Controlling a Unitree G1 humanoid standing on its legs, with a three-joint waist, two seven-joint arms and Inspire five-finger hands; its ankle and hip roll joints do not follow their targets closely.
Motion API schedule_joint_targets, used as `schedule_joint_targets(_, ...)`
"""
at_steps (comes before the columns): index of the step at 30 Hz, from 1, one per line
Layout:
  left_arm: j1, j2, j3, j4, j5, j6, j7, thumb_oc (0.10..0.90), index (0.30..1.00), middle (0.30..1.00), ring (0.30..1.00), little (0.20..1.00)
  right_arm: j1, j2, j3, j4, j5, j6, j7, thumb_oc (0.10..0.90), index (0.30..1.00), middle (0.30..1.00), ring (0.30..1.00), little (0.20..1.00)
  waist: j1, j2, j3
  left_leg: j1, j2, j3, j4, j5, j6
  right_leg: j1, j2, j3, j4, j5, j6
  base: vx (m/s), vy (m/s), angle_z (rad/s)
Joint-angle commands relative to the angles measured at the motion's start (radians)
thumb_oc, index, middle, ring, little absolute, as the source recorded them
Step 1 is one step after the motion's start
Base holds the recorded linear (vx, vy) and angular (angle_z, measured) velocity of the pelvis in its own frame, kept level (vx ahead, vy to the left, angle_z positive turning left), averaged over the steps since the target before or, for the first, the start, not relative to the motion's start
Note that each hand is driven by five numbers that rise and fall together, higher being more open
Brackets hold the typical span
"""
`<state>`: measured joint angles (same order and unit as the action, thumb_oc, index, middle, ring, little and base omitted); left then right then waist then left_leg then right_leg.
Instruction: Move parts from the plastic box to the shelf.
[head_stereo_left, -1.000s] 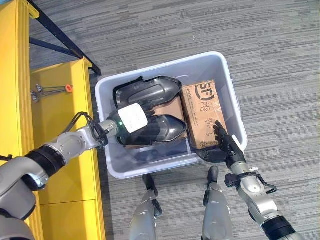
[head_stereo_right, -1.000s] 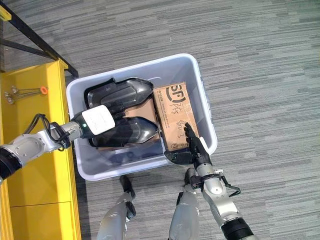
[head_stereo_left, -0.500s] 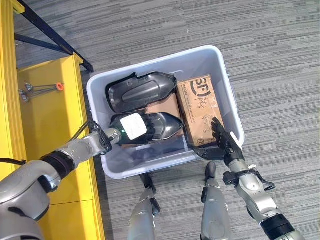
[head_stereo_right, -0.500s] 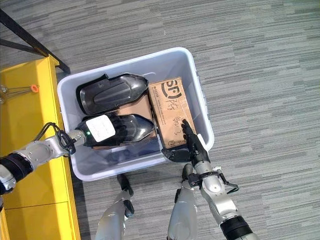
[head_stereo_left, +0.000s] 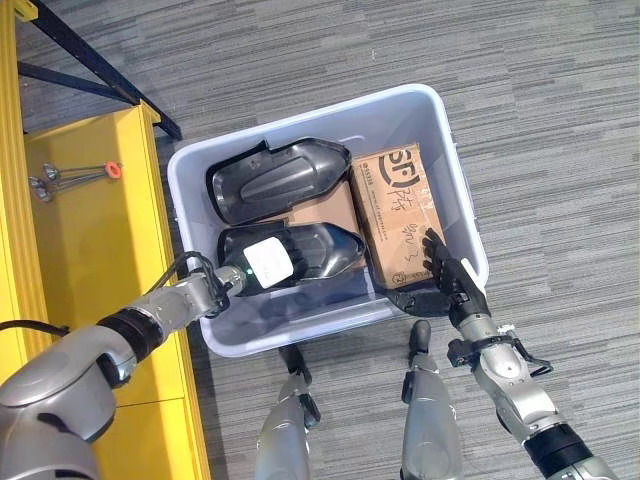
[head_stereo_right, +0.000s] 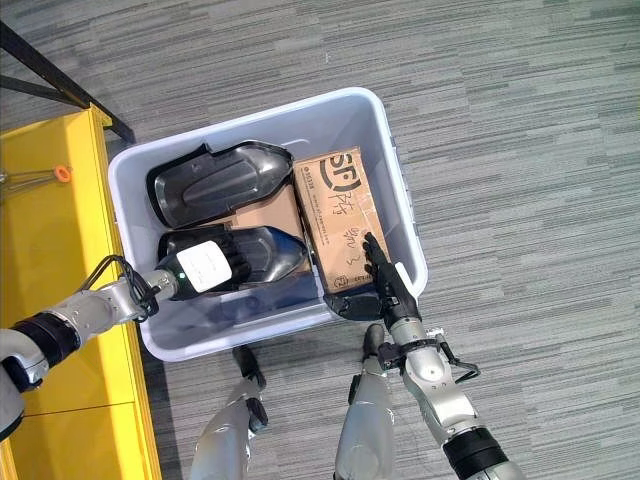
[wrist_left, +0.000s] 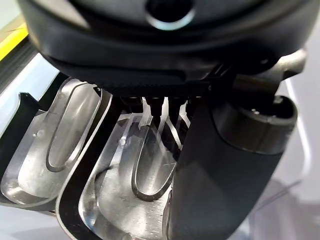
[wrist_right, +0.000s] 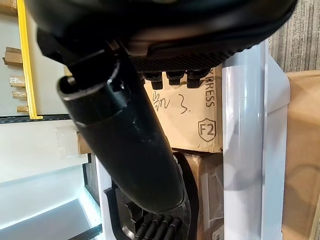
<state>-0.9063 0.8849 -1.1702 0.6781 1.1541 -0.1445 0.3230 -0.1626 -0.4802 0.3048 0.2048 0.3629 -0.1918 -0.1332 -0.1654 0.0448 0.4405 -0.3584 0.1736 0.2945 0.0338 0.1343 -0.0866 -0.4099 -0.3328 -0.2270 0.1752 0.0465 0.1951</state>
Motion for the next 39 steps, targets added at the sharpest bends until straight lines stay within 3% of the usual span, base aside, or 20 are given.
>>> schedule_joint_targets(1, -0.043, 0.060, 0.060, 0.054, 0.030, 0.040, 0.000, 0.900, 1.000, 1.000, 1.000, 1.000, -0.051, -0.006, -0.031, -0.064, 0.022, -0.074, -0.010, 0.900, 1.000, 1.000, 1.000, 1.000, -0.014, -0.062, 0.054, 0.001, 0.029, -0.039, 0.129, -0.135, -0.035, -0.008, 0.073, 0.070, -0.050, 0.012, -0.019, 0.00, 0.000, 0.00)
schedule_joint_targets(15, 0.002, 0.041, 0.130, 0.089, -0.007, 0.070, 0.005, 0.900, 1.000, 1.000, 1.000, 1.000, -0.053, -0.005, -0.030, -0.071, 0.012, -0.077, -0.019, 0.900, 1.000, 1.000, 1.000, 1.000, -0.013, -0.074, 0.068, -0.020, 0.029, -0.034, 0.132, -0.133, -0.034, -0.027, 0.078, 0.079, -0.060, 0.024, -0.019, 0.00, 0.000, 0.00)
schedule_joint_targets(25, 0.104, -0.117, 0.326, 0.183, -0.183, 0.135, 0.045, 0.900, 1.000, 1.000, 1.000, 1.000, -0.036, 0.024, -0.033, -0.088, 0.004, -0.079, -0.042, 0.900, 1.000, 1.000, 1.000, 1.000, -0.015, -0.097, 0.074, -0.035, 0.031, -0.035, 0.138, -0.131, -0.030, -0.039, 0.081, 0.078, -0.055, 0.025, -0.024, 0.00, 0.000, 0.00)
schedule_joint_targets(39, 0.224, -0.287, 0.500, 0.245, -0.450, 0.134, 0.037, 0.900, 1.000, 1.000, 1.000, 1.000, 0.011, 0.055, -0.052, -0.107, 0.007, -0.058, -0.054, 0.900, 1.000, 1.000, 1.000, 1.000, -0.018, -0.118, 0.065, -0.032, 0.038, -0.031, 0.135, -0.134, -0.029, -0.044, 0.090, 0.086, -0.051, 0.020, -0.031, 0.00, -0.001, 0.00)
